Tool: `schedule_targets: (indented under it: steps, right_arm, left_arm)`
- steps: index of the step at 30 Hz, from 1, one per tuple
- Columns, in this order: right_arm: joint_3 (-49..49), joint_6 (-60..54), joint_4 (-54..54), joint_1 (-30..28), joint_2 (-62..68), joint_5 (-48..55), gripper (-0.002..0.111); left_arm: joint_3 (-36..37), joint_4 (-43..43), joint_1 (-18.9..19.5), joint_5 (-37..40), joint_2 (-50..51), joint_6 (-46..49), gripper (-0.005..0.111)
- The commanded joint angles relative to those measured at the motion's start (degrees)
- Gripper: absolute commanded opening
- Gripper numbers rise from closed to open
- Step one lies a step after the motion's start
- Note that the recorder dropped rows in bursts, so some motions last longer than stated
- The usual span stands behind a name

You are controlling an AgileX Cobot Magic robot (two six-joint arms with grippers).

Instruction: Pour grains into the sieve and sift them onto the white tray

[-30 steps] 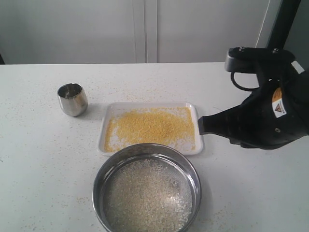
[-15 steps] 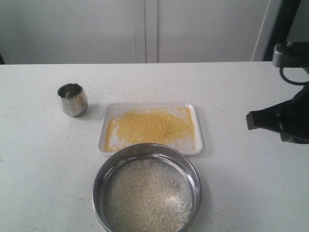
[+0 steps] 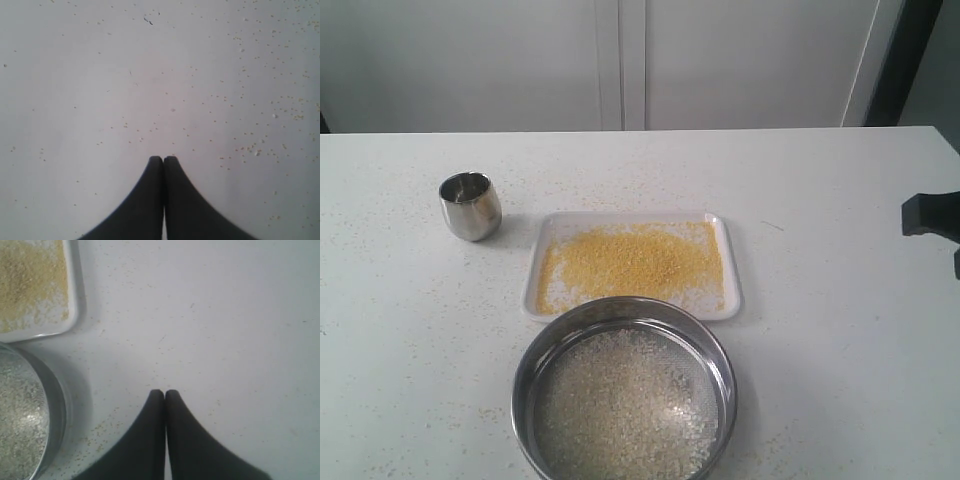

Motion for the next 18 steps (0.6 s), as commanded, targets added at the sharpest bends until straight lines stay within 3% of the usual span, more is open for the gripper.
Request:
schedule_targets:
  steps: [1, 9, 18]
  right_arm:
    - [-0.5, -5.6, 5.4, -3.8, -0.4, -0.3, 0.0]
    - [-0.5, -10.7, 11.4, -9.1, -1.3, -0.2, 0.0]
    - [-0.5, -11.9, 3.7, -9.9, -7.5, -0.3, 0.0]
  left_arm:
    - [0.5, -0.3, 0.2, 0.4, -0.4, 0.0, 0.0]
    - [0.5, -0.3, 0.2, 0.4, -0.4, 0.0, 0.0]
    - [0.5, -0.3, 0.2, 0.4, -0.4, 0.0, 0.0]
